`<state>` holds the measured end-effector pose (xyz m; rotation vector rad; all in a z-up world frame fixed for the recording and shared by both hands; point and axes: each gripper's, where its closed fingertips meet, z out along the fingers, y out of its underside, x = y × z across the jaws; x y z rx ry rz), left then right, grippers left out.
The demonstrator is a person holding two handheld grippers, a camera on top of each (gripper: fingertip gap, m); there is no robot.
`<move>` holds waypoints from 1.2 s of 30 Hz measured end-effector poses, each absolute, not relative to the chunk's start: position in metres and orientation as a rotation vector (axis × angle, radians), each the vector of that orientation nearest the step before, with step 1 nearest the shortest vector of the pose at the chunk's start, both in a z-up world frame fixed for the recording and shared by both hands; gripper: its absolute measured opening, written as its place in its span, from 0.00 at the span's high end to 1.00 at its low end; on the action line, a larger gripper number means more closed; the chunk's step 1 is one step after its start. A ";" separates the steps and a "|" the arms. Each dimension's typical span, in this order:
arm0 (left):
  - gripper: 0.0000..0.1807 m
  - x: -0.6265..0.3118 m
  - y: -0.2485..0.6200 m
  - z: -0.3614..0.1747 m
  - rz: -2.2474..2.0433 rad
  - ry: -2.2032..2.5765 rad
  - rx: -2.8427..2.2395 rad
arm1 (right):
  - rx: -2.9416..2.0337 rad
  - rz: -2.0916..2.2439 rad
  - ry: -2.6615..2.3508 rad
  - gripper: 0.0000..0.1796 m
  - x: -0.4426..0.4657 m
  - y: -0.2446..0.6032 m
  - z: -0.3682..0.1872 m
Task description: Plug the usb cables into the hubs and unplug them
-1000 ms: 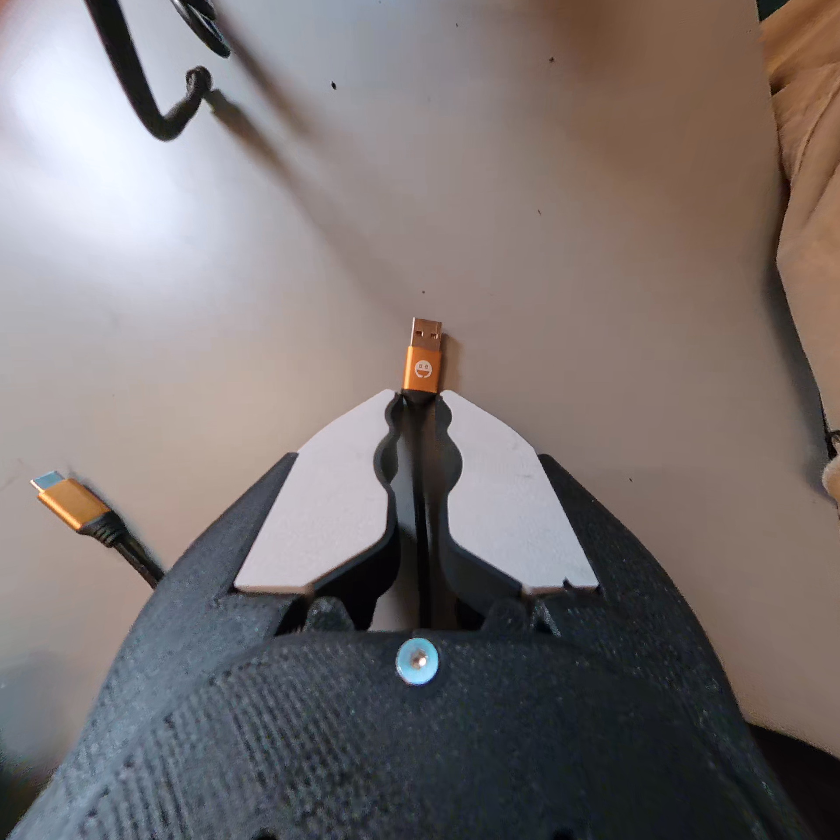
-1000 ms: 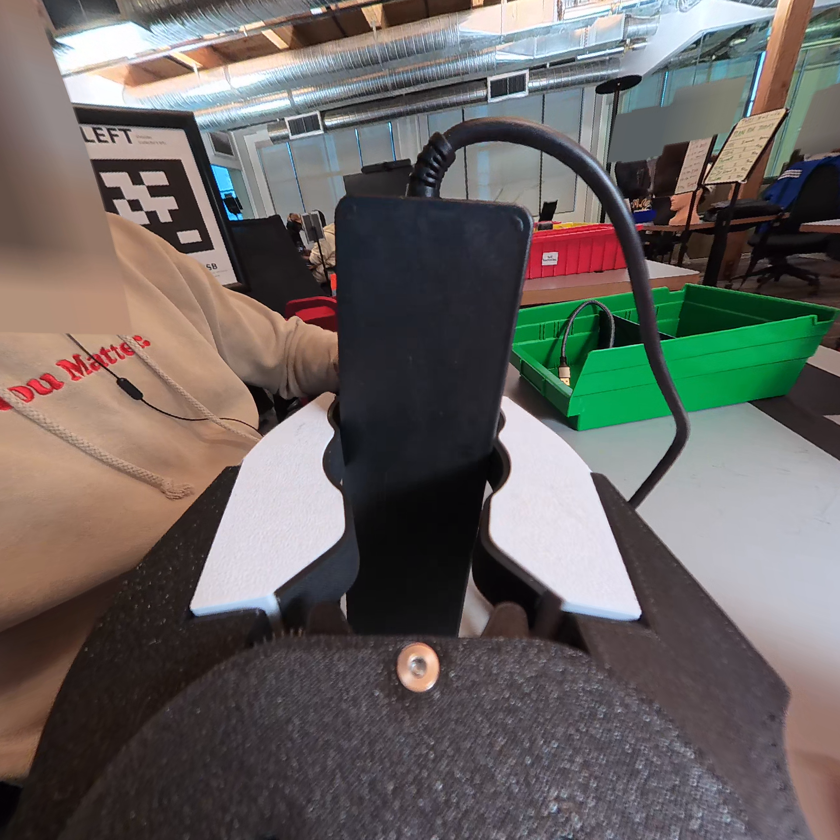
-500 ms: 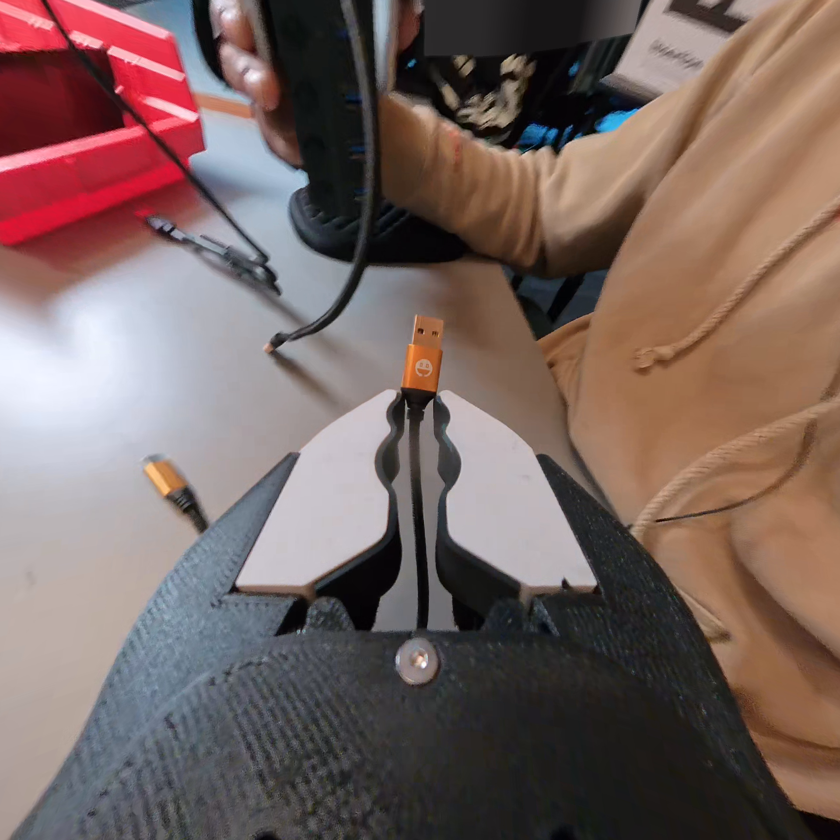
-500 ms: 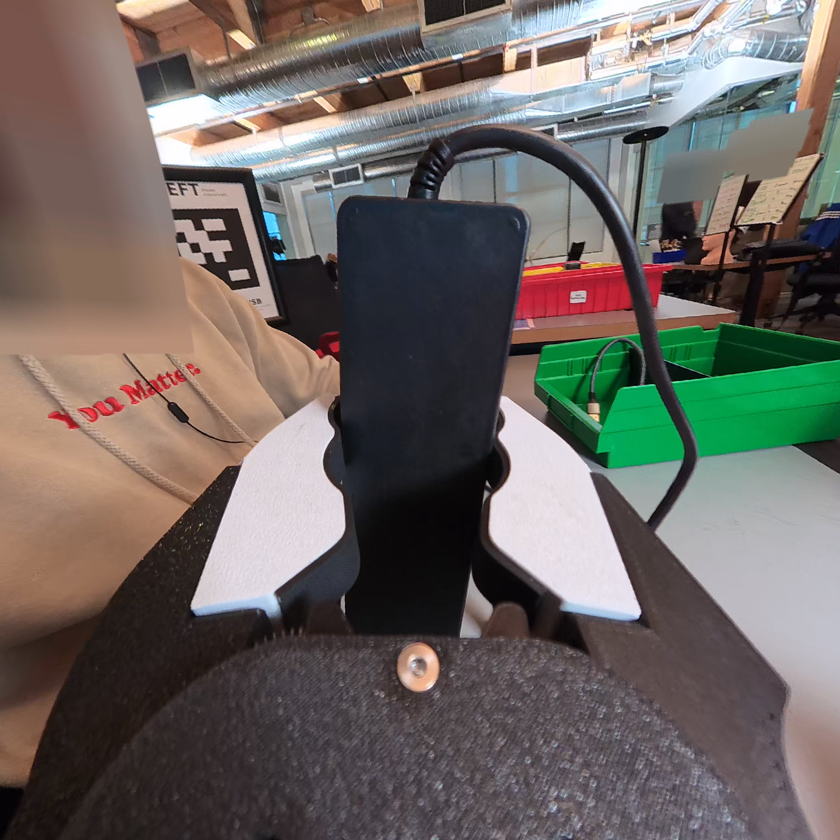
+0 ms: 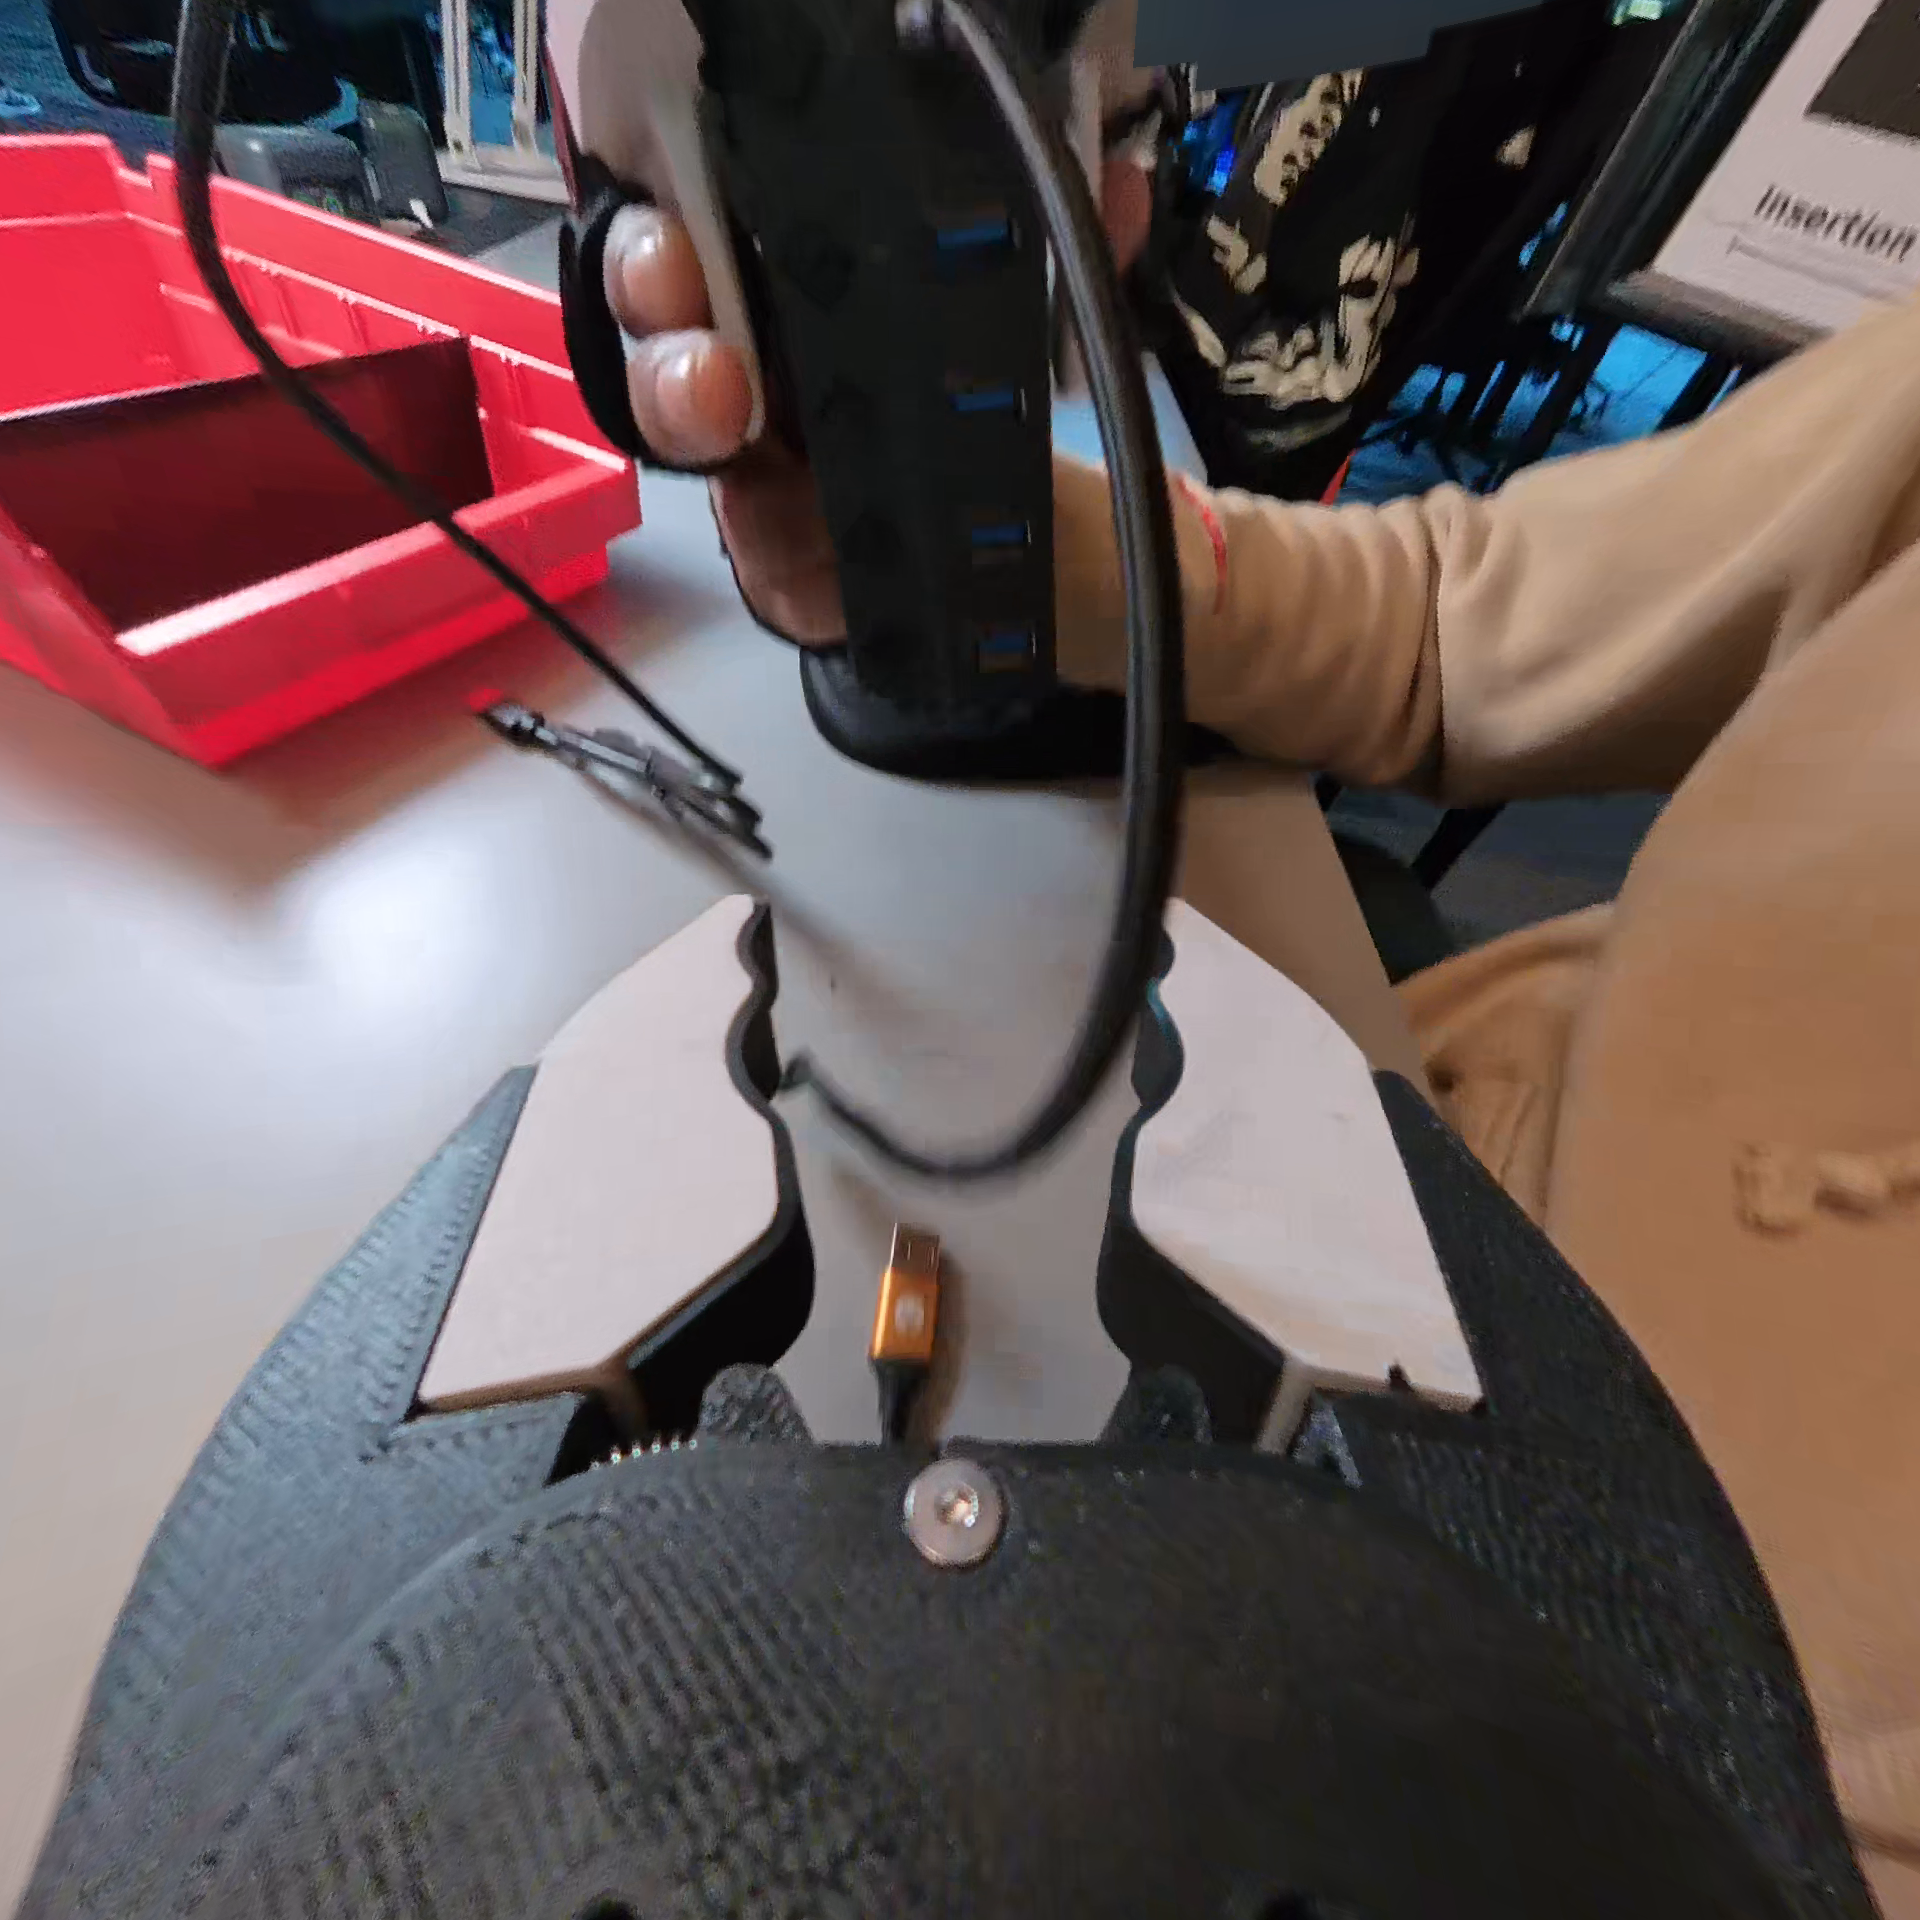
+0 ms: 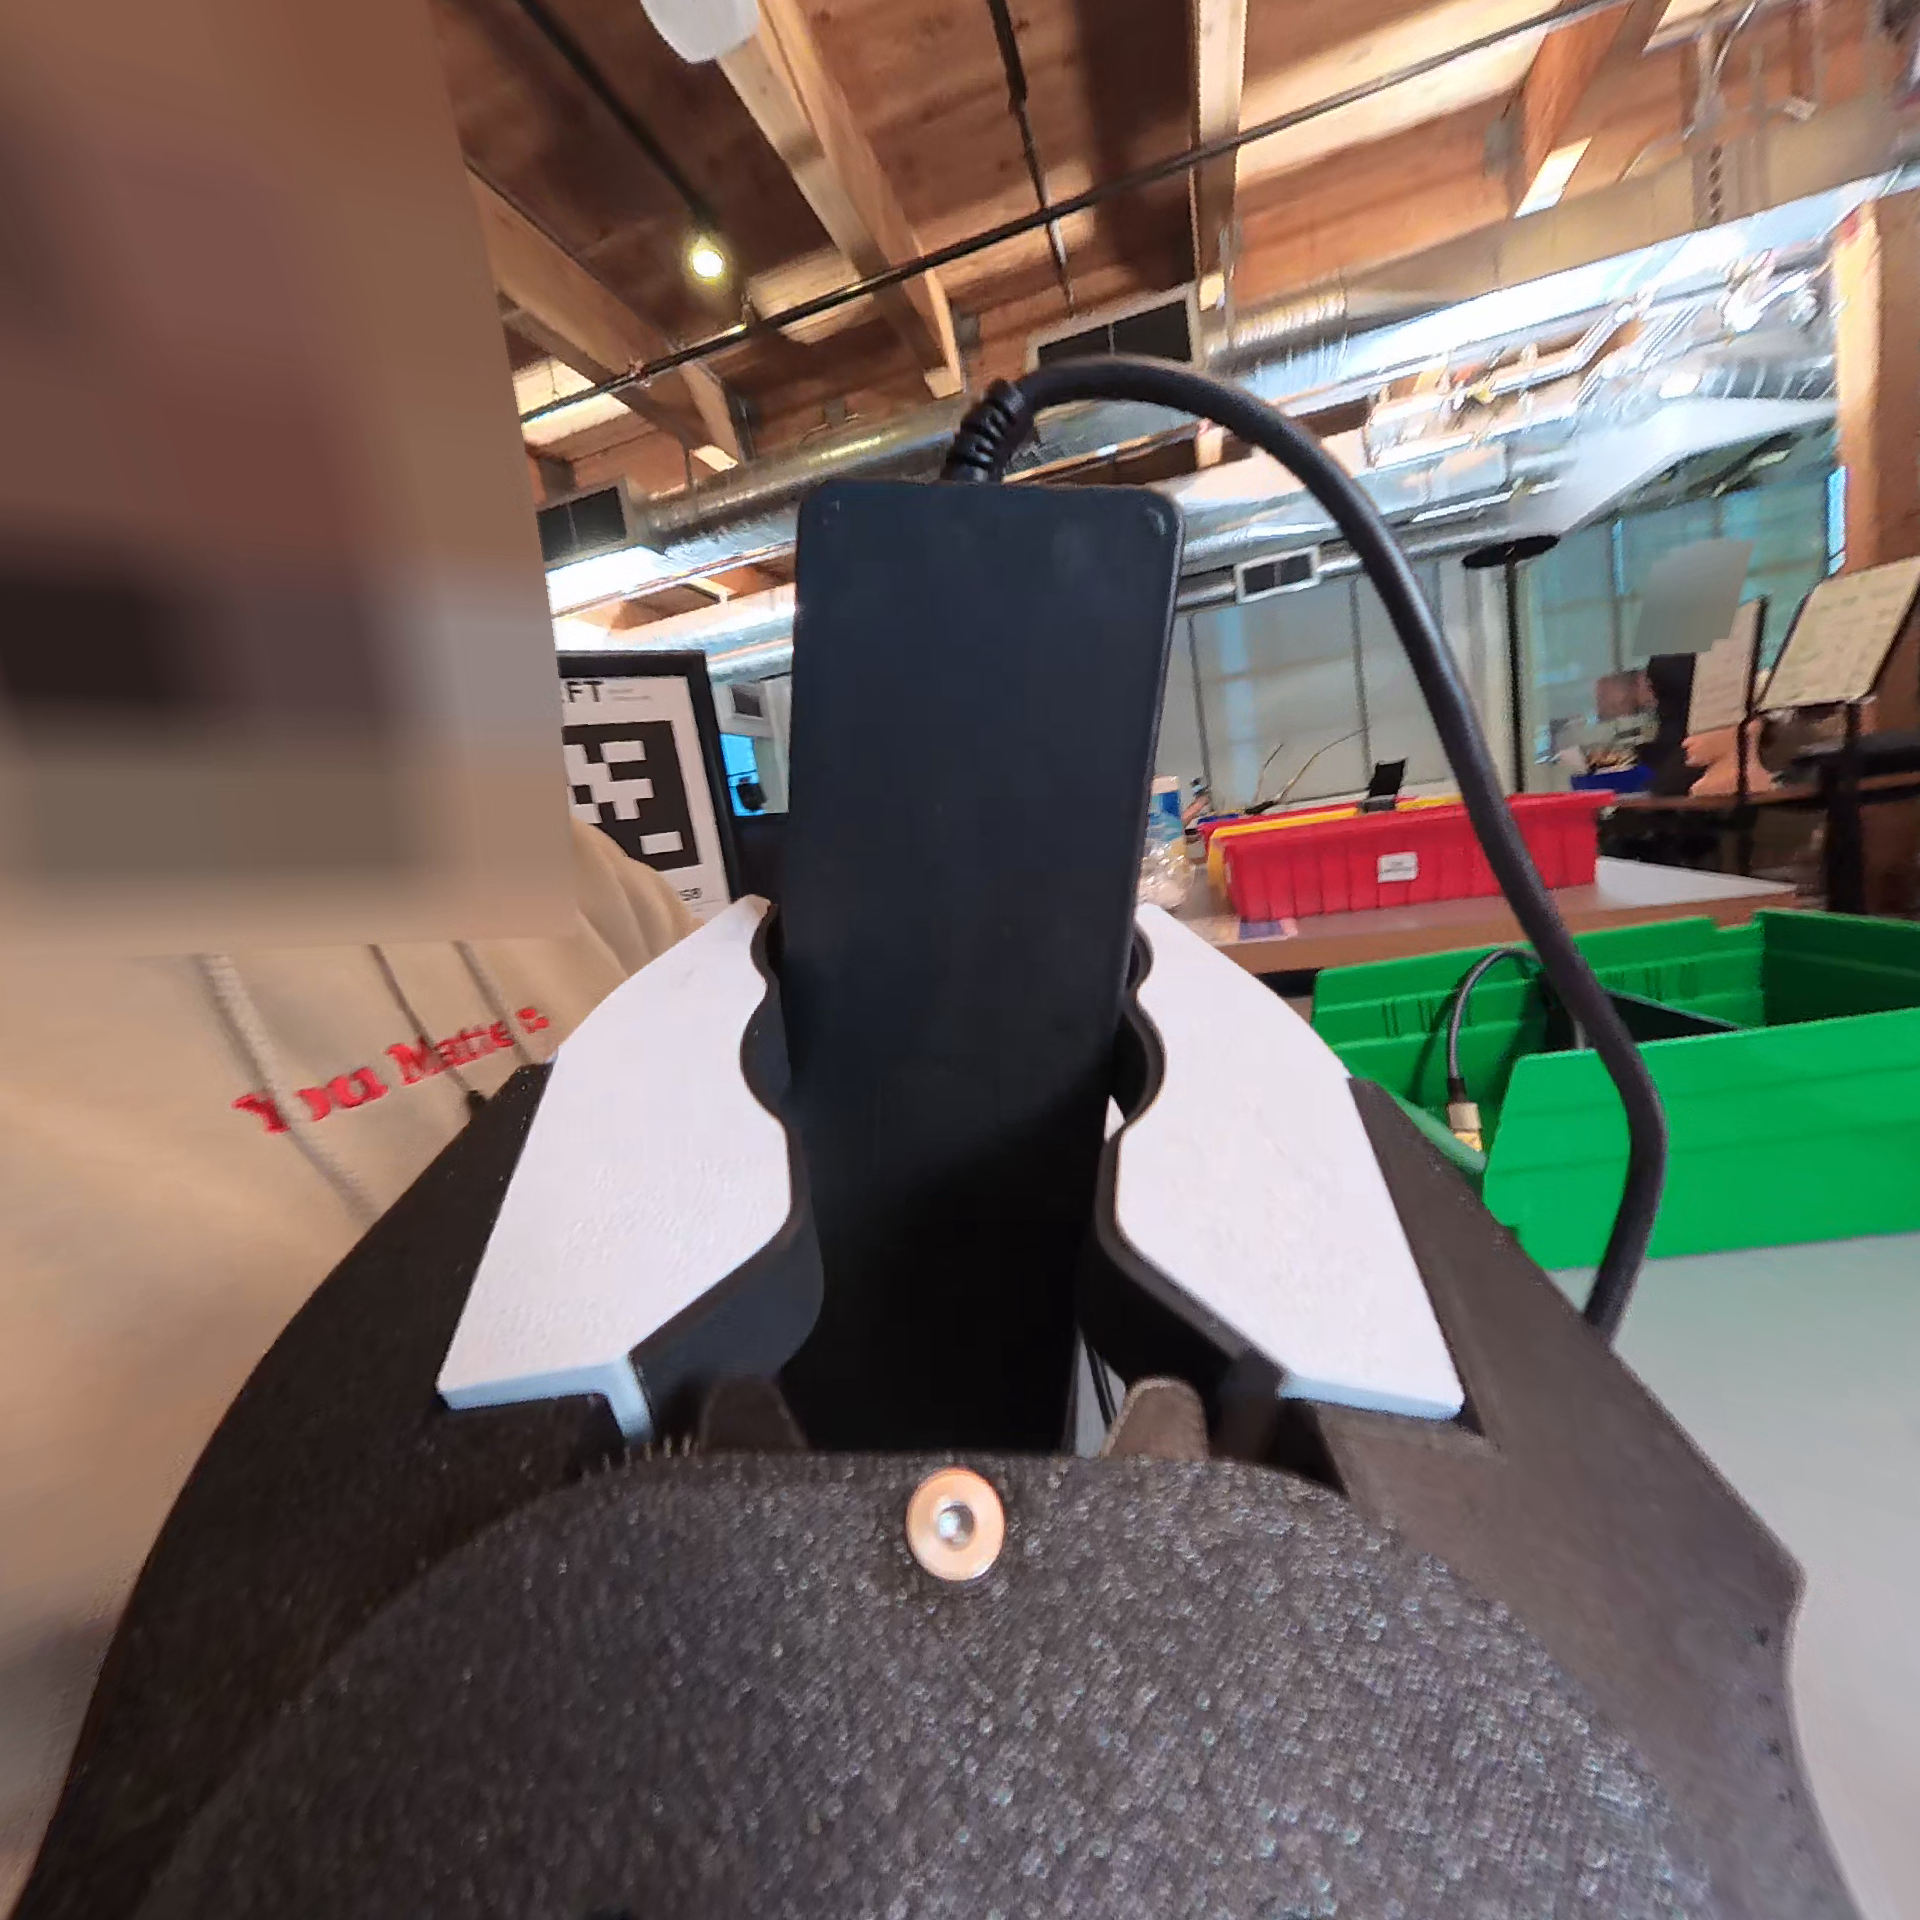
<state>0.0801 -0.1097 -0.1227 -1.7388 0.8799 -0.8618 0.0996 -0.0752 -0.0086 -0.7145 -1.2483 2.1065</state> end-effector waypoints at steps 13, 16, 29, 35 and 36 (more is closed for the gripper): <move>0.72 0.125 -0.074 -0.118 -0.803 0.937 -1.682 | -0.735 1.865 -1.341 0.67 0.078 -0.093 -0.021; 0.72 0.110 -0.077 -0.116 -0.785 0.955 -1.701 | -0.799 1.805 -1.351 0.67 0.074 -0.089 -0.023; 0.71 0.056 -0.080 -0.092 -0.525 0.913 -1.714 | -0.956 1.545 -1.411 0.66 0.052 -0.077 -0.050; 0.71 0.059 -0.083 -0.097 -0.541 0.936 -1.717 | -0.948 1.571 -1.433 0.66 0.051 -0.083 -0.054; 0.71 0.058 -0.083 -0.092 -0.554 0.925 -1.697 | -0.950 1.589 -1.420 0.66 0.052 -0.082 -0.052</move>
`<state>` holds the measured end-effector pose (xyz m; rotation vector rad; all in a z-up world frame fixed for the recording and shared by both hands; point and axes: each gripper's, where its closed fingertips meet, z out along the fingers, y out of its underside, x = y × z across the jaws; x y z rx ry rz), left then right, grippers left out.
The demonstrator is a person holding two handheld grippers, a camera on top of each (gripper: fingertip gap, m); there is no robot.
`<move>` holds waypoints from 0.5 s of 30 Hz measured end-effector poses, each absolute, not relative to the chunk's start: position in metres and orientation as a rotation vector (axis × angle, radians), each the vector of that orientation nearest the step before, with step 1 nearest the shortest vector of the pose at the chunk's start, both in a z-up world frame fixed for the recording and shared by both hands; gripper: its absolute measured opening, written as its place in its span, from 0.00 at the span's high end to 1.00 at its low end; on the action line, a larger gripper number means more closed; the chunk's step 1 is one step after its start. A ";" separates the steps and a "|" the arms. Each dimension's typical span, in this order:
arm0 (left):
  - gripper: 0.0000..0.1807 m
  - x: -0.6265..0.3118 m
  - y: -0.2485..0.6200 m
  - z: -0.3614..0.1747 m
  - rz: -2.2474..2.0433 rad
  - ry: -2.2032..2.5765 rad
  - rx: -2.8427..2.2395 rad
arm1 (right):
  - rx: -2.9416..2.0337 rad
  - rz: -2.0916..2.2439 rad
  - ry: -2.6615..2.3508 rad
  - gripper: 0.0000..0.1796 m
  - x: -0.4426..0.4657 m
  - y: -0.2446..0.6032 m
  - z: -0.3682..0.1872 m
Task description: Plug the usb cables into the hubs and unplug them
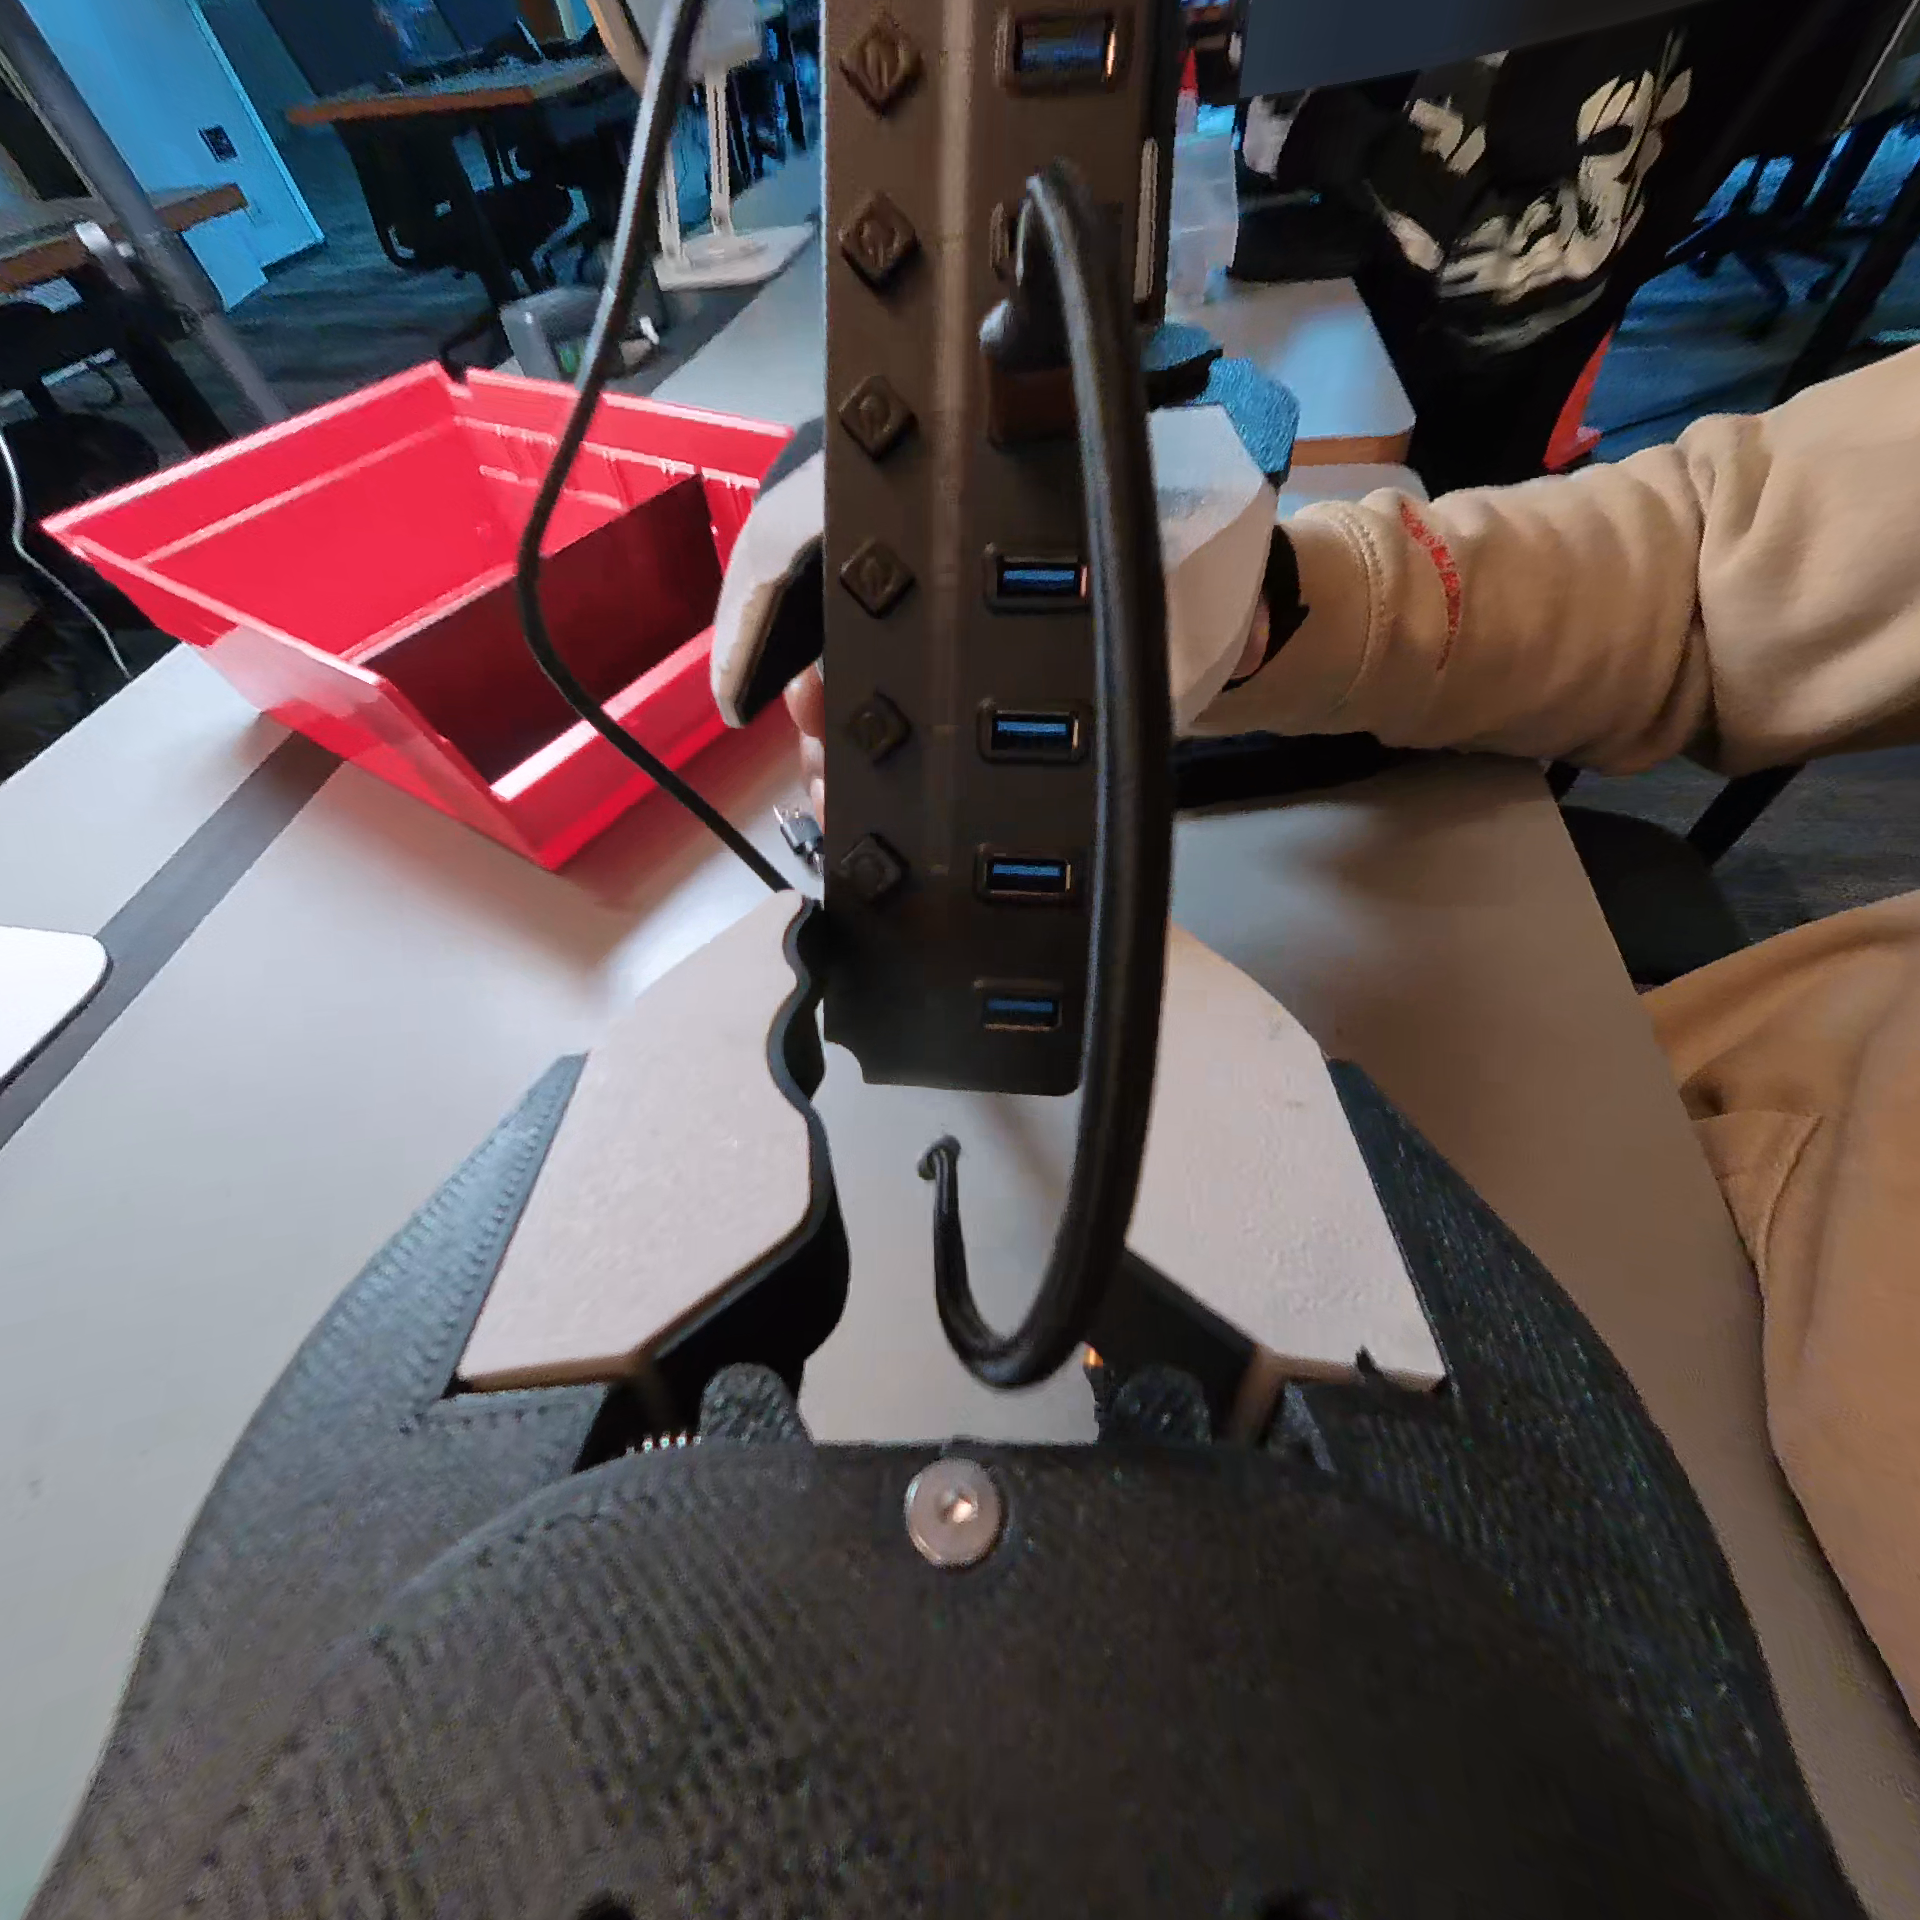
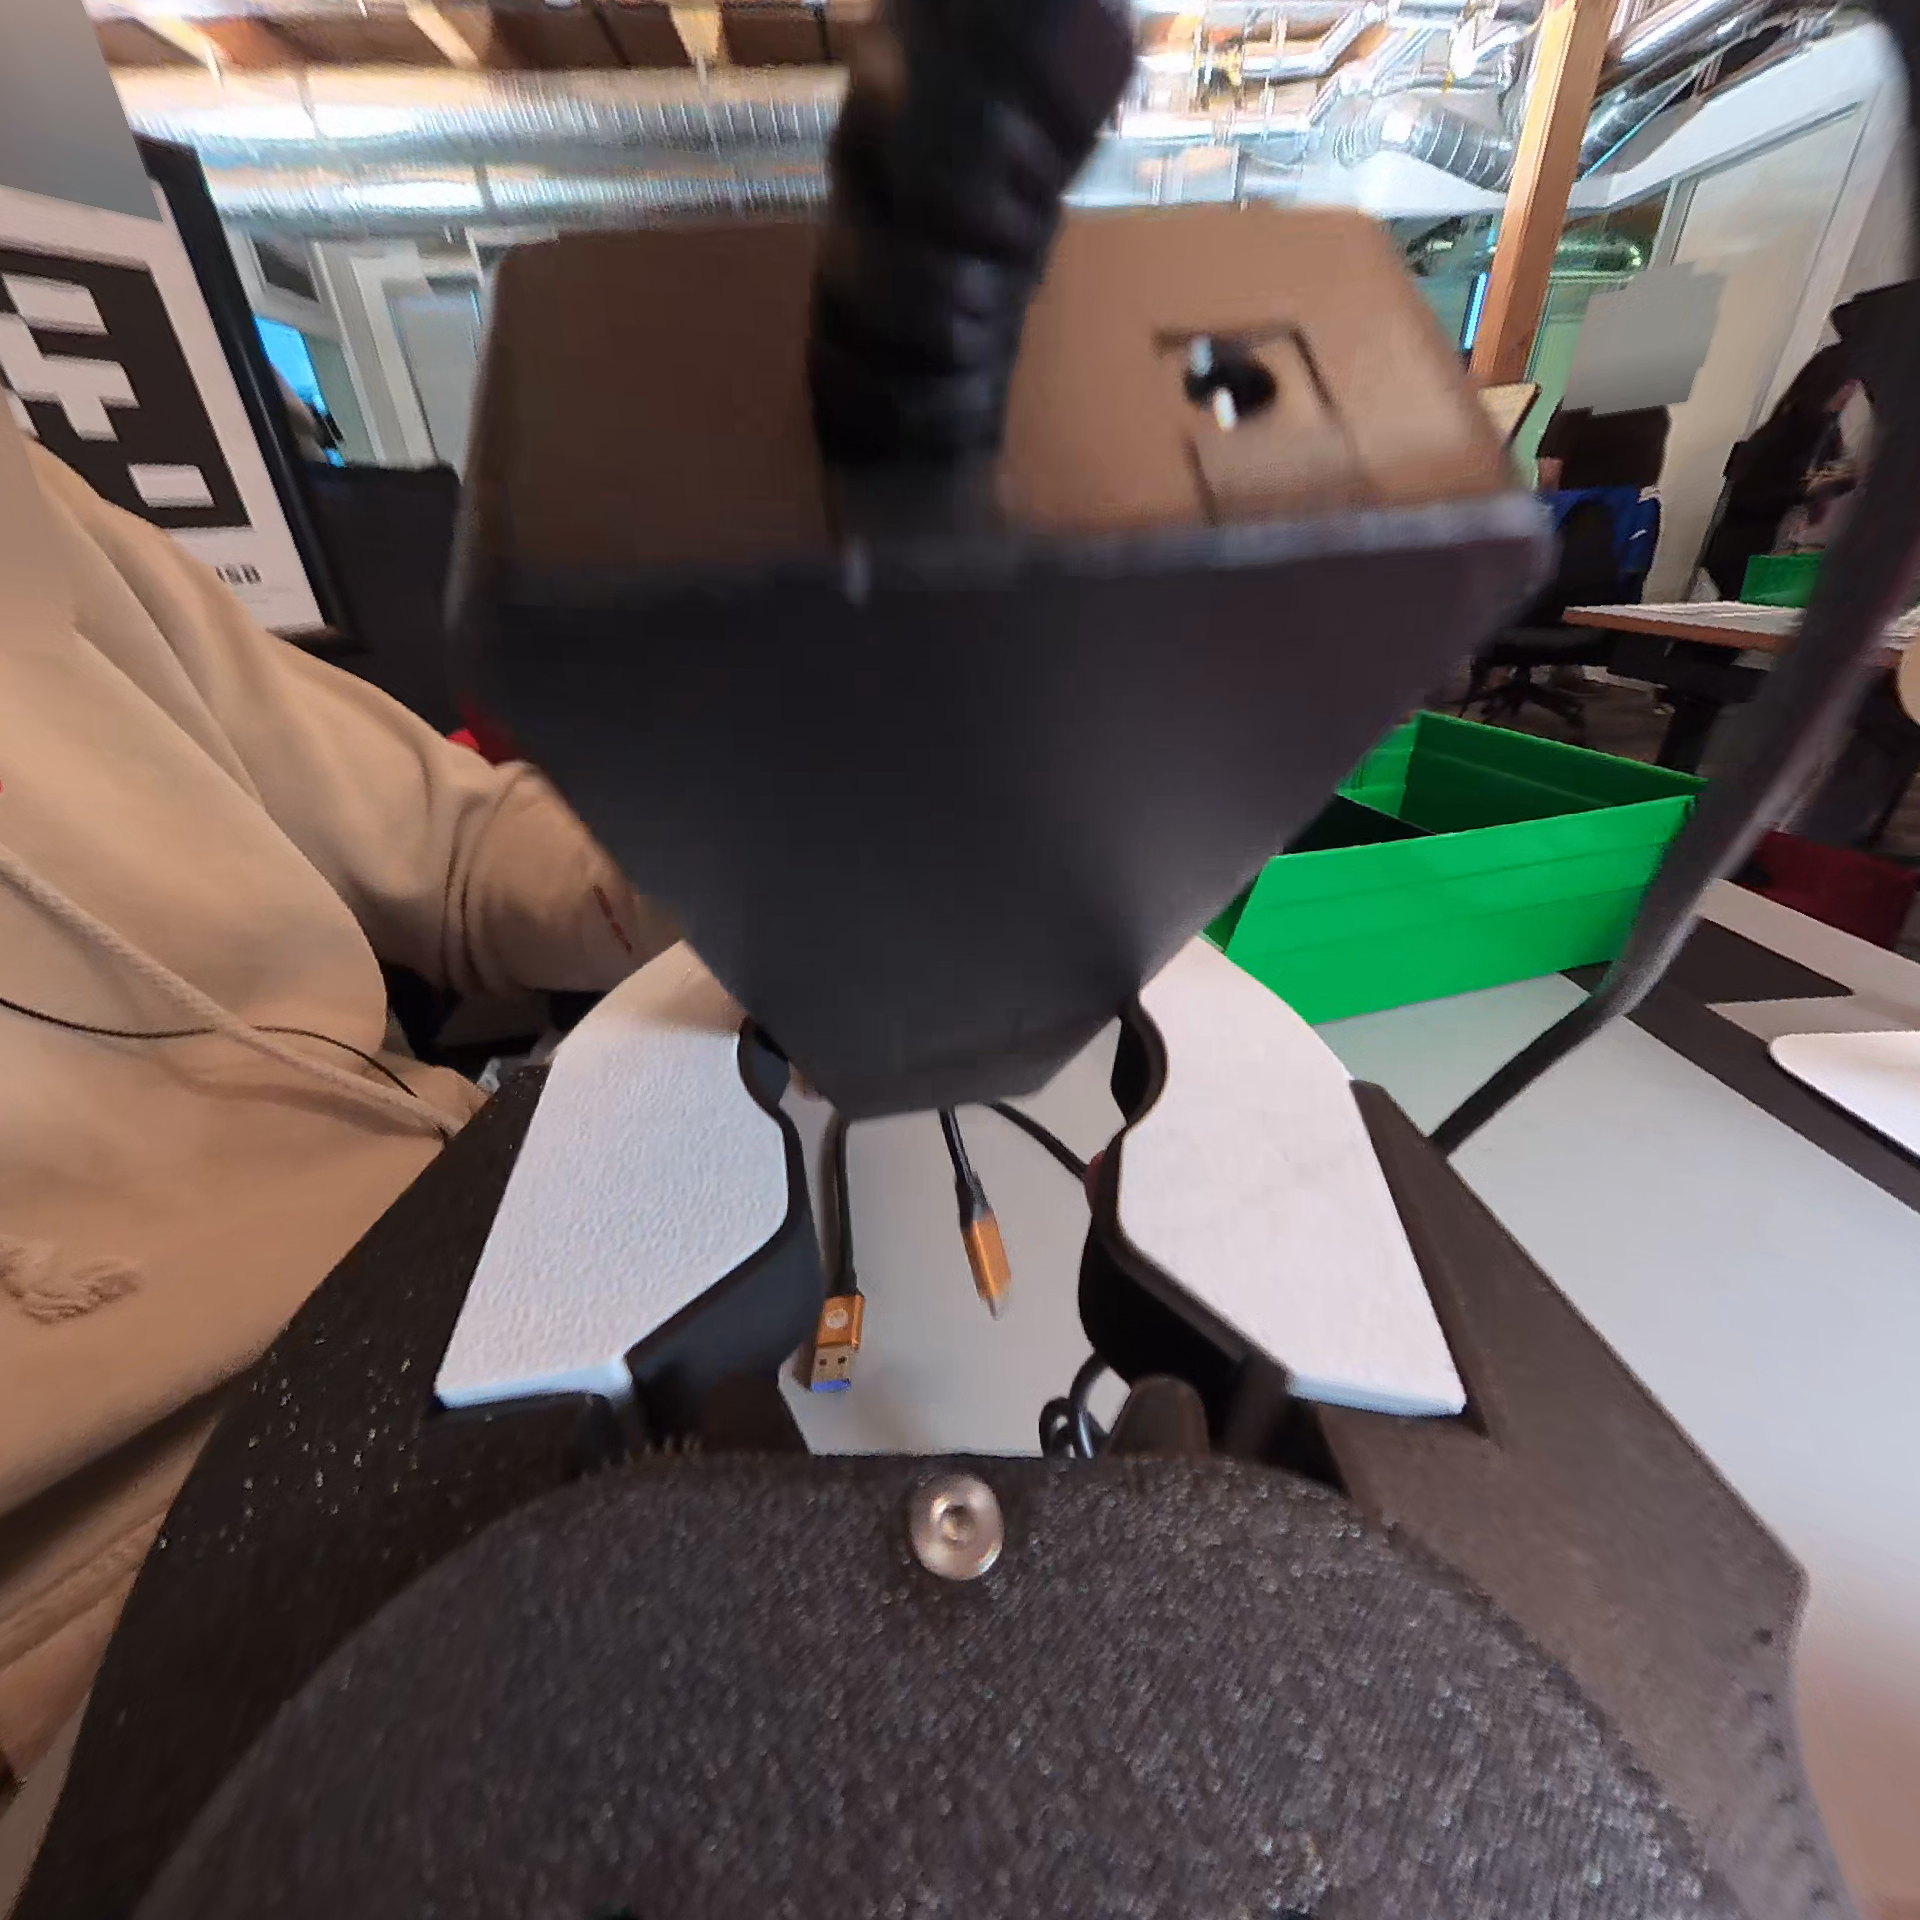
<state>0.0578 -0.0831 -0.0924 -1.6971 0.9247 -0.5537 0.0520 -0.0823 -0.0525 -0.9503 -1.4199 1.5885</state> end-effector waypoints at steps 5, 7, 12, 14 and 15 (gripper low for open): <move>0.67 0.046 -0.089 -0.076 -0.624 0.895 -1.646 | -0.948 1.671 -1.338 0.67 0.057 -0.076 -0.044; 0.63 0.033 -0.092 -0.070 -0.628 0.876 -1.642 | -0.950 1.677 -1.312 0.67 0.061 -0.069 -0.041; 0.69 -0.002 -0.119 -0.073 -0.722 0.892 -1.729 | -0.952 1.660 -1.261 0.67 0.072 -0.051 -0.032; 0.73 -0.005 -0.134 -0.104 -0.746 0.971 -1.849 | -0.956 1.631 -1.254 0.67 0.076 -0.044 -0.031; 0.73 -0.003 -0.140 -0.125 -0.741 1.022 -1.915 | -0.959 1.624 -1.249 0.67 0.077 -0.042 -0.031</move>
